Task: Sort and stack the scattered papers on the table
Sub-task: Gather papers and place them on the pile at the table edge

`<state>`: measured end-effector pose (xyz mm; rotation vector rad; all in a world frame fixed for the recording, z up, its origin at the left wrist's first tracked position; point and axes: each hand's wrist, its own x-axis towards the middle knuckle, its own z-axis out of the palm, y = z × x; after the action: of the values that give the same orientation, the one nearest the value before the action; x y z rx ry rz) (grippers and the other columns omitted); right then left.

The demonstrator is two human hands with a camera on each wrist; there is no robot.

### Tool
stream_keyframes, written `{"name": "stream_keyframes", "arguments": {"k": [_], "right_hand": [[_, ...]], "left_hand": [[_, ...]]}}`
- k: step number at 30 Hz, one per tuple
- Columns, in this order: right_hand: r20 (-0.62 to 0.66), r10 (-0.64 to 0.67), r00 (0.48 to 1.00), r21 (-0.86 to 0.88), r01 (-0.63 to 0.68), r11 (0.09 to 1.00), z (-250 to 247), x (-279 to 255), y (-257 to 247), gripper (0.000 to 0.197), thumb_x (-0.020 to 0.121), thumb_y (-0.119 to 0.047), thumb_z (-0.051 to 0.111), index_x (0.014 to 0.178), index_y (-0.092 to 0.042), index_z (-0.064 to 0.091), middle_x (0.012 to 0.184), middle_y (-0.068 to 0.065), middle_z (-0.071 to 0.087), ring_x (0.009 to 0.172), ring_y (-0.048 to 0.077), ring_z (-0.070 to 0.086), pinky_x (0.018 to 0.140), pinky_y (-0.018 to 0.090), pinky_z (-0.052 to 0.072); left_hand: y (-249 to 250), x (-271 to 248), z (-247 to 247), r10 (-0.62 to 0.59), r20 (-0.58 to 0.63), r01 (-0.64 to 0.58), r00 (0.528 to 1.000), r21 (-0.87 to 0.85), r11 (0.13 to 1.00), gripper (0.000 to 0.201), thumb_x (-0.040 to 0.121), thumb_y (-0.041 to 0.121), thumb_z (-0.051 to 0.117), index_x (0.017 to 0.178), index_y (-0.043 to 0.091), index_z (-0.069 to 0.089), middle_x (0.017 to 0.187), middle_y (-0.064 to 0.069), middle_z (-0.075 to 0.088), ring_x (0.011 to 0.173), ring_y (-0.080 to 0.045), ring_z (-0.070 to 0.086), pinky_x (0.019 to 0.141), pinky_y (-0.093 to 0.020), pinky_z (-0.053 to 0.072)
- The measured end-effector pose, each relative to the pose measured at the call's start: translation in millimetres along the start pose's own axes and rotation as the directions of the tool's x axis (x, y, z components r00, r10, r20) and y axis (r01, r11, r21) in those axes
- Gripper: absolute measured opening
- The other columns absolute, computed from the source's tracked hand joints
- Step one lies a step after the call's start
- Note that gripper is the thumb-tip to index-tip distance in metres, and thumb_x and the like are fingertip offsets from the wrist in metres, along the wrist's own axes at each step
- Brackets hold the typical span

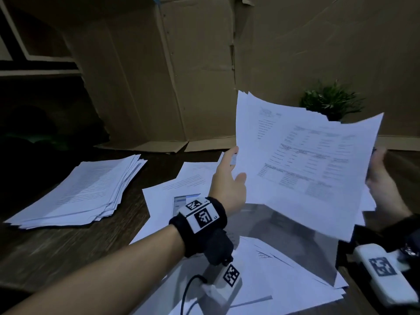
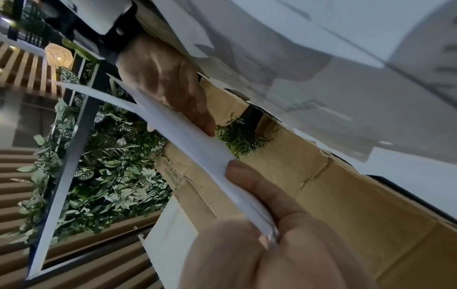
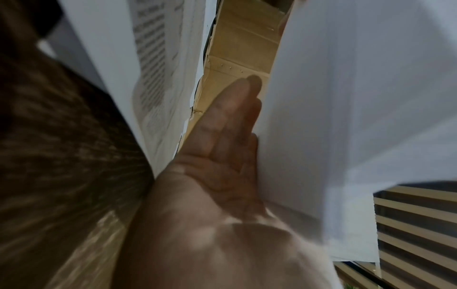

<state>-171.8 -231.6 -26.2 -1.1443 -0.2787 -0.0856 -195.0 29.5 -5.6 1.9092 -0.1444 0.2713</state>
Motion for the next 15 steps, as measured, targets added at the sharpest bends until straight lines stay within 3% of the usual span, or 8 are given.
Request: {"name": "stream_keyframes", "arguments": {"k": [1,2,3,4,5,7,12,15], "right_hand": [[-0.002,0.071,0.998,0.087,-0.070,0.994,-2,-8,-1,0.062,0.101,-0.065,0.014,0.157,-0.039,0.011,0.165,0.005,0.008,0.152,0.031,0.003,0.123,0.056,-0.001],[-0.025,0.086,0.996,0.008,-0.086,0.996,-1,-11,-3,0.057,0.105,-0.057,0.018,0.158,-0.035,0.020,0.164,0.008,0.017,0.150,0.034,0.016,0.120,0.063,0.013],[0.012,0.118,0.993,-0.034,-0.118,0.992,2,-6,3,0.049,0.106,-0.043,0.030,0.151,-0.028,0.043,0.153,0.010,0.044,0.138,0.035,0.045,0.105,0.063,0.042],[0.031,0.253,0.967,0.081,-0.255,0.964,4,-4,3,0.042,0.100,-0.029,0.043,0.138,-0.020,0.059,0.135,0.010,0.064,0.117,0.033,0.065,0.086,0.053,0.058],[-0.012,0.255,0.967,0.023,-0.255,0.967,5,-5,0,0.041,0.092,-0.020,0.052,0.130,-0.016,0.064,0.123,0.009,0.071,0.104,0.032,0.071,0.078,0.047,0.061],[0.042,0.264,0.964,-0.058,-0.262,0.963,4,-4,-2,0.042,0.089,-0.010,0.055,0.130,-0.012,0.062,0.121,0.011,0.071,0.102,0.034,0.072,0.078,0.046,0.061],[0.020,0.176,0.984,-0.224,-0.167,0.960,10,-5,-2,0.034,0.098,-0.016,0.051,0.130,-0.020,0.062,0.122,0.003,0.072,0.103,0.026,0.072,0.072,0.032,0.062],[0.071,0.151,0.986,-0.333,-0.119,0.935,13,-9,0,0.035,0.097,-0.019,0.051,0.131,-0.021,0.061,0.123,0.000,0.071,0.106,0.023,0.071,0.077,0.030,0.061]], "left_hand": [[0,1,1,0.006,-0.004,-0.006,1.000,-0.001,1.000,0.060,0.101,0.001,0.043,0.149,0.034,0.030,0.150,0.009,0.038,0.133,-0.003,0.035,0.097,-0.020,0.036],[0,2,2,0.010,-0.003,-0.010,1.000,-0.003,1.000,0.061,0.101,0.001,0.042,0.149,0.036,0.029,0.148,0.010,0.040,0.126,0.001,0.039,0.094,-0.018,0.037],[0,2,2,0.014,0.002,-0.014,1.000,-0.001,1.000,0.061,0.101,0.001,0.042,0.148,0.038,0.029,0.145,0.011,0.042,0.115,0.008,0.043,0.090,-0.015,0.038],[-1,3,1,0.021,0.010,-0.021,1.000,-0.003,1.000,0.061,0.102,0.002,0.042,0.148,0.039,0.028,0.143,0.012,0.045,0.108,0.013,0.044,0.087,-0.014,0.041],[-2,3,-2,0.021,0.030,-0.020,0.999,-0.014,1.000,0.061,0.102,0.003,0.043,0.147,0.040,0.028,0.142,0.013,0.047,0.108,0.013,0.045,0.090,-0.016,0.044],[-5,7,-12,0.001,0.116,0.003,0.993,-0.036,0.999,0.057,0.100,0.003,0.045,0.146,0.035,0.033,0.139,0.009,0.054,0.117,0.002,0.055,0.095,-0.024,0.050],[4,19,-45,-0.117,0.329,0.123,0.937,0.001,0.992,0.060,0.090,-0.012,0.054,0.140,0.017,0.040,0.116,-0.006,0.071,0.087,-0.016,0.069,0.056,-0.020,0.046],[8,21,-44,-0.105,0.367,0.110,0.924,0.007,0.994,0.054,0.095,0.002,0.058,0.141,0.025,0.039,0.118,0.004,0.067,0.095,-0.013,0.067,0.066,-0.026,0.048]]}}
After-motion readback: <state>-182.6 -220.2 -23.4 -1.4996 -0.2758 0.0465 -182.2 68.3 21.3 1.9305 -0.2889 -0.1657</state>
